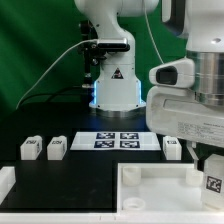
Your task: Assemble one leg
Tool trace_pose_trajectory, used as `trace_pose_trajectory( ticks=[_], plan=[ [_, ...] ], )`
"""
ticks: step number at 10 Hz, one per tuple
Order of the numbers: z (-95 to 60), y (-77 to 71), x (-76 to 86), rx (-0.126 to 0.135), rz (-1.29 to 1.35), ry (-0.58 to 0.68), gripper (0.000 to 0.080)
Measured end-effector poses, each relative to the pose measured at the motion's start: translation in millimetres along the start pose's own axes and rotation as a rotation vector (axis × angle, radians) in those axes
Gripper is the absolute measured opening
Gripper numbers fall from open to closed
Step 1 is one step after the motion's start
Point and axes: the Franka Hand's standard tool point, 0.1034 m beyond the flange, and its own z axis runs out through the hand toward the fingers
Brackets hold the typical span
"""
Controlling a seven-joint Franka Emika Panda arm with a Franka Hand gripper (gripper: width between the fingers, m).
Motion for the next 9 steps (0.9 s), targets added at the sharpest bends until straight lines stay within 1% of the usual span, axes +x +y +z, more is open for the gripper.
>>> trace_pose_trajectory(
  ticks=[1,3,5,7,8,9],
  plan=[
    [0.3,0.3,0.2,0.002,0.172,0.003,0.0296],
    [1.0,0.4,-1.9,0.022,0.575,-0.039,0.0296],
    [1.5,0.7,-2.3,0.042,0.793,-0.059,0.0296],
    [2.6,1.1,-2.9,0.042,0.781,-0.059,0.0296],
    [2.9,0.8,-3.2,0.044,0.681,-0.055,0.0462],
    [2.4,-0.3,-3.6,0.05,0.544,-0.051,0.061]
  ],
)
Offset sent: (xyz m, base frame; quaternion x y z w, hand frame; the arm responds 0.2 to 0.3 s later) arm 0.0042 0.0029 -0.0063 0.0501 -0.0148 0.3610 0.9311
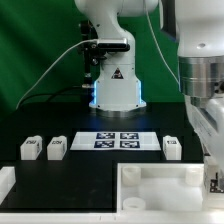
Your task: Assemble one leg
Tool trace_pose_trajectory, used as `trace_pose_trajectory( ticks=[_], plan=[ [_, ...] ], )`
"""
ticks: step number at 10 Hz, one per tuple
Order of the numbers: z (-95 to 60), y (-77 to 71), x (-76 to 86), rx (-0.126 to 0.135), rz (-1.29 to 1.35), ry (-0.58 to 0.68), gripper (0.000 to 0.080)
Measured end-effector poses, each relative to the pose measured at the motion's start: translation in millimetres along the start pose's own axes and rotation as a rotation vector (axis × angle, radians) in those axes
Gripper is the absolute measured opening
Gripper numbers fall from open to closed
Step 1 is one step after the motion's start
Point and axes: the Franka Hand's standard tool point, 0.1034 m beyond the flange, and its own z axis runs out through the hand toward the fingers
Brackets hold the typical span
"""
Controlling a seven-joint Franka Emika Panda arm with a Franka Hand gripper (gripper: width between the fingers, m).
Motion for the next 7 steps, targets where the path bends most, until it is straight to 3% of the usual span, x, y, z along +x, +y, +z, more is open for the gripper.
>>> trace_pose_trajectory(
  ticks=[3,7],
  plan=[
    [-2.3,-2.3,1.5,0.007,-0.471,0.011,0.0638],
    [-1.3,-1.7,4.8,-0.002,-0.855,0.02,0.0649]
  ],
)
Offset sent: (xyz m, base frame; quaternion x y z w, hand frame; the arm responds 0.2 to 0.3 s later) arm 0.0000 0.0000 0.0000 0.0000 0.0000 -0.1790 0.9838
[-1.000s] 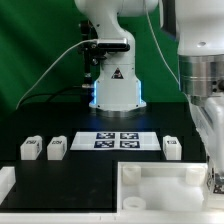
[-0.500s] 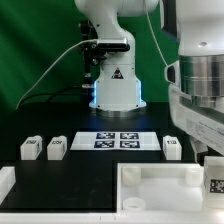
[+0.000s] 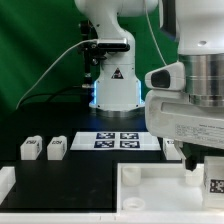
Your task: Assemble one leg
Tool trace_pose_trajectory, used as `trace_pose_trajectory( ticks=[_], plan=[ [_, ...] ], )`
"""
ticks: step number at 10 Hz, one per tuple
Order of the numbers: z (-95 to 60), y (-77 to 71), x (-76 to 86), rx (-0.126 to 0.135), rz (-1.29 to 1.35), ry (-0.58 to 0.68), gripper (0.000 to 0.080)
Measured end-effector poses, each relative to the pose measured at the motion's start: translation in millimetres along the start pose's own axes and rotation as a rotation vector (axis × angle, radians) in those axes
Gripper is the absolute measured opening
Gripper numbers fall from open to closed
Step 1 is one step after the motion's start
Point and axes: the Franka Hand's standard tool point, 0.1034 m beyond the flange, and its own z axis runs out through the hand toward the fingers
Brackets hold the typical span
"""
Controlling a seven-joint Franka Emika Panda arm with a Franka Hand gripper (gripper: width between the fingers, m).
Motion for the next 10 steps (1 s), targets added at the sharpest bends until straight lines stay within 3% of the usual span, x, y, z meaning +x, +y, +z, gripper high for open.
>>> trace_pose_trajectory(
  ticks=[1,2,3,4,5,6,7,10],
  plan=[
    [0.8,1.1,-0.9,-0.034,-0.198,0.003,0.0649],
    [0.1,-0.1,0.6,-0.049,-0.362,0.005,0.0649],
    [0.3,-0.8,0.2,-0.038,-0.256,0.004,0.0649],
    [0.4,-0.4,0.5,-0.04,-0.265,0.005,0.0558],
    [0.4,-0.7,0.2,-0.039,-0.213,0.005,0.0558],
    [0.5,-1.1,-0.1,-0.037,-0.117,0.006,0.0357],
    [0.6,-0.8,0.0,-0.037,-0.007,0.008,0.0291],
    [1.4,1.7,1.4,-0.036,0.426,0.01,0.0291]
  ],
)
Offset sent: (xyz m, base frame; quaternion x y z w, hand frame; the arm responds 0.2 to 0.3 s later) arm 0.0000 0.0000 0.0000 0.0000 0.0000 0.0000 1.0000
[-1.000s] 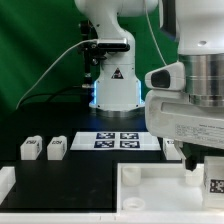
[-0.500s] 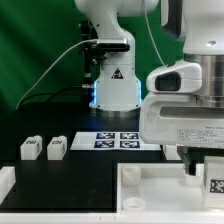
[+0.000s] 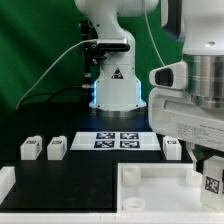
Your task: Assemble one leg
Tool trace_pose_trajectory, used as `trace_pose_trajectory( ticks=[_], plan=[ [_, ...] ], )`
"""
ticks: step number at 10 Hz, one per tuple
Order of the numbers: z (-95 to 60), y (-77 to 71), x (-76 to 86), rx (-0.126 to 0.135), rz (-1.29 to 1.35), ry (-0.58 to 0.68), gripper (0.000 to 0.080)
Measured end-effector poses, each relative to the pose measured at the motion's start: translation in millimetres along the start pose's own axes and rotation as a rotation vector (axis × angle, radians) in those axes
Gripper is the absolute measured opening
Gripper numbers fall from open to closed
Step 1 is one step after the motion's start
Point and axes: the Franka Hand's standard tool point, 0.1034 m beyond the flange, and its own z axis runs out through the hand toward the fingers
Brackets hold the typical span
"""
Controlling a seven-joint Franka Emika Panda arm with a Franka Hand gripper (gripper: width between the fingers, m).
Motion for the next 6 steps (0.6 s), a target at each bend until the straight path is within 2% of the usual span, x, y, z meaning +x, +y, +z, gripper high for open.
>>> trace_pose_trajectory(
  ticks=[1,2,3,4,5,6],
  plan=[
    [0.9,1.5,0.2,0.007,0.225,-0.008,0.0291],
    [1.5,4.2,0.5,0.026,0.471,-0.017,0.0291],
    [1.6,5.4,0.4,0.037,0.605,-0.026,0.0291],
    [1.6,6.5,-0.1,0.047,0.723,-0.029,0.0292],
    [1.3,6.7,-0.1,0.045,0.787,-0.03,0.0292],
    [1.5,6.8,-0.1,0.045,0.743,-0.028,0.0334]
  ],
)
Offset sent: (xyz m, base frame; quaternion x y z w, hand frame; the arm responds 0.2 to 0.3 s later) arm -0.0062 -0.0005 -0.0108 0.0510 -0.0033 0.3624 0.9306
